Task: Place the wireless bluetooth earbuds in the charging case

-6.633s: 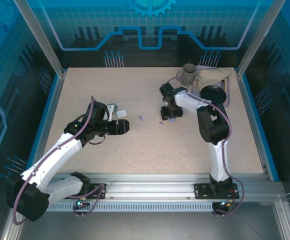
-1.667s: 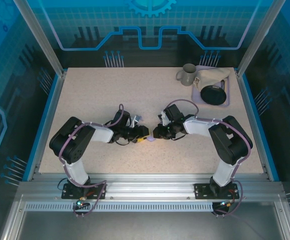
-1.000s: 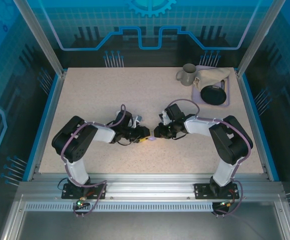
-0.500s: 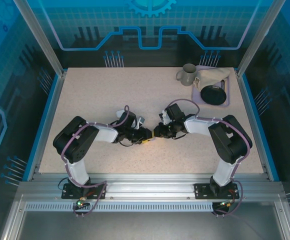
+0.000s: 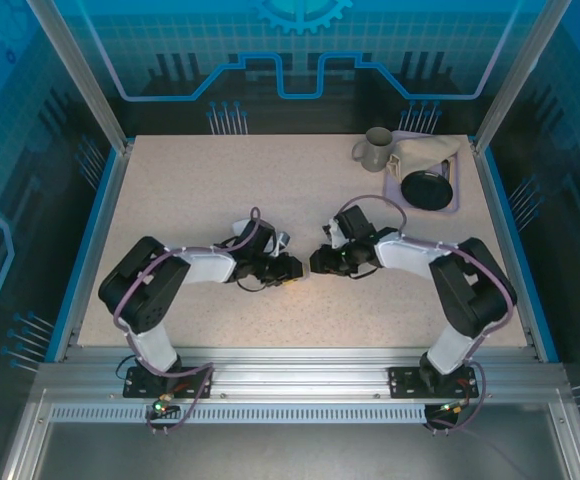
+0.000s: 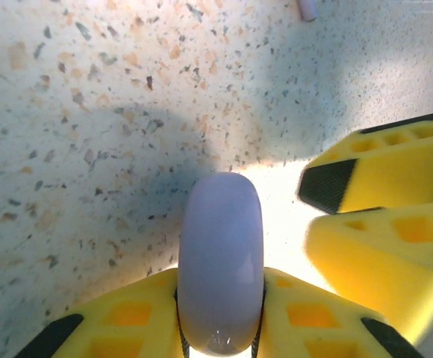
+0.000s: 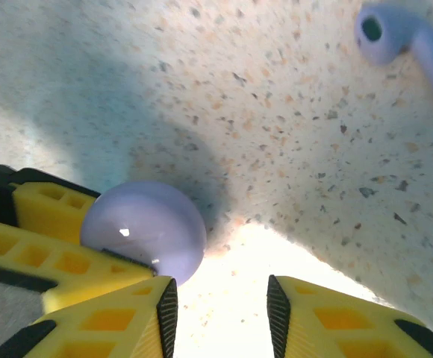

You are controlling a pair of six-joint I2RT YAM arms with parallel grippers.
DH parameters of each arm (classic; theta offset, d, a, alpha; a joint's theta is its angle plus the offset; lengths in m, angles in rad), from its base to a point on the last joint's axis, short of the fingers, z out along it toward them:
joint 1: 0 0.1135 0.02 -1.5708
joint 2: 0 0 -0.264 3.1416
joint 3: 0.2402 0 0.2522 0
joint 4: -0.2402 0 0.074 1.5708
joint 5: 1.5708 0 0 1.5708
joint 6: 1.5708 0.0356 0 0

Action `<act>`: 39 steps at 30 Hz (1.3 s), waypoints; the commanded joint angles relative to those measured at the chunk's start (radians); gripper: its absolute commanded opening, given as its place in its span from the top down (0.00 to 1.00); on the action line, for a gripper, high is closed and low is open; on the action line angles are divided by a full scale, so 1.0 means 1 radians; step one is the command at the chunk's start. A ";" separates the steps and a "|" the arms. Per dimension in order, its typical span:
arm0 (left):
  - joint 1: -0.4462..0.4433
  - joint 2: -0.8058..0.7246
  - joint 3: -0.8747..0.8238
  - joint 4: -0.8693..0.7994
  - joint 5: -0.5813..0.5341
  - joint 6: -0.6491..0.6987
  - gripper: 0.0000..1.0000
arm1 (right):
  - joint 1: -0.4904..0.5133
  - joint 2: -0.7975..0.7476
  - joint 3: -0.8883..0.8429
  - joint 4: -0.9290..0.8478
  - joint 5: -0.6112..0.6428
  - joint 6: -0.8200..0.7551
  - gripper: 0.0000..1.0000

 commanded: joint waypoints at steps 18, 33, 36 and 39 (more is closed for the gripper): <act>-0.007 -0.474 0.062 -0.046 0.193 0.616 0.76 | -0.189 -0.536 -0.023 -0.041 -0.214 -0.345 0.44; -0.006 -0.508 0.238 -0.323 0.385 0.838 0.79 | -0.196 -0.476 0.230 -0.393 -0.792 -0.802 0.42; -0.007 -0.502 0.260 -0.347 0.407 0.850 0.79 | -0.163 -0.445 0.272 -0.441 -0.754 -0.836 0.42; -0.006 -0.496 0.280 -0.369 0.416 0.856 0.79 | -0.140 -0.412 0.307 -0.460 -0.726 -0.845 0.42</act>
